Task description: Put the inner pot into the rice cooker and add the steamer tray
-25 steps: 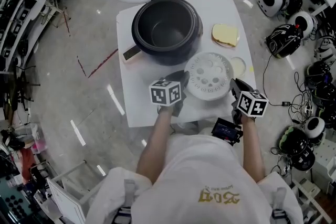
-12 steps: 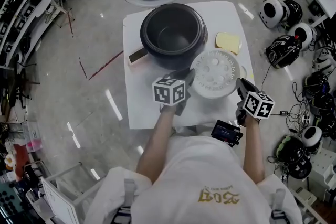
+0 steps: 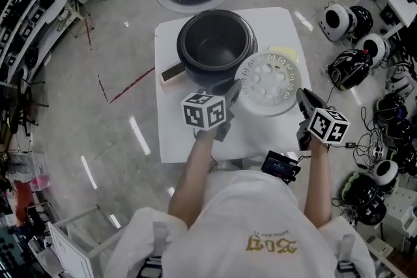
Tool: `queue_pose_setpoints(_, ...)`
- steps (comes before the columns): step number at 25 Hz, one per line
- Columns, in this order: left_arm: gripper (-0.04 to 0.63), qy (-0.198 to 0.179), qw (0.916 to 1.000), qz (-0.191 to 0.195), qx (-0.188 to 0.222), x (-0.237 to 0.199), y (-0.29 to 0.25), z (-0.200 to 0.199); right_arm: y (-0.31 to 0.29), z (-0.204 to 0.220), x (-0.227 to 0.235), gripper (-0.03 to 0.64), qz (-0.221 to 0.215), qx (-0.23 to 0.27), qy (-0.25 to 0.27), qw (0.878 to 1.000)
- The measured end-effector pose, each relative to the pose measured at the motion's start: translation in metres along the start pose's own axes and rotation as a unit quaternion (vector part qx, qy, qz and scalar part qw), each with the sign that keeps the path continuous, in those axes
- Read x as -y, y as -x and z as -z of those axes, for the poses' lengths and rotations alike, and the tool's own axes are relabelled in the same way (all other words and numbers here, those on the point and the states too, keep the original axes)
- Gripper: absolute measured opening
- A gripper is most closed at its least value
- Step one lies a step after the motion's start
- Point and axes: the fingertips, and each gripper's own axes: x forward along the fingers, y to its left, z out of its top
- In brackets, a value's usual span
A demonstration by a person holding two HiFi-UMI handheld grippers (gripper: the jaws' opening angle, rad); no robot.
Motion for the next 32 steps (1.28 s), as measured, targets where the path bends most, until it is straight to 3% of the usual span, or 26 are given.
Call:
queue_pose_setpoints(12,0.052,0.006,0.9982,-0.006,0.059,0.002,0.027,-0.042,-0.012,-0.047,-0.032,0.046,-0.045,0.025,0.031,0.998)
queue_pose_setpoints(18,0.052,0.007,0.9961,-0.02,0.085,-0.01,0.046,-0.065,-0.024,-0.062,-0.058,0.046,-0.074,0.026,0.019,0.997)
queue_pose_setpoints(24,0.052,0.018,0.9913,-0.039,0.124,-0.028,0.07,-0.09,-0.04,-0.085,-0.092,0.046,-0.134,0.047,-0.002,0.99)
queue_pose_setpoints(32,0.052,0.025,0.9829,-0.075,0.166,-0.052,0.098,-0.121,-0.074,-0.109,-0.131,0.046,-0.164,0.048,0.031,0.985)
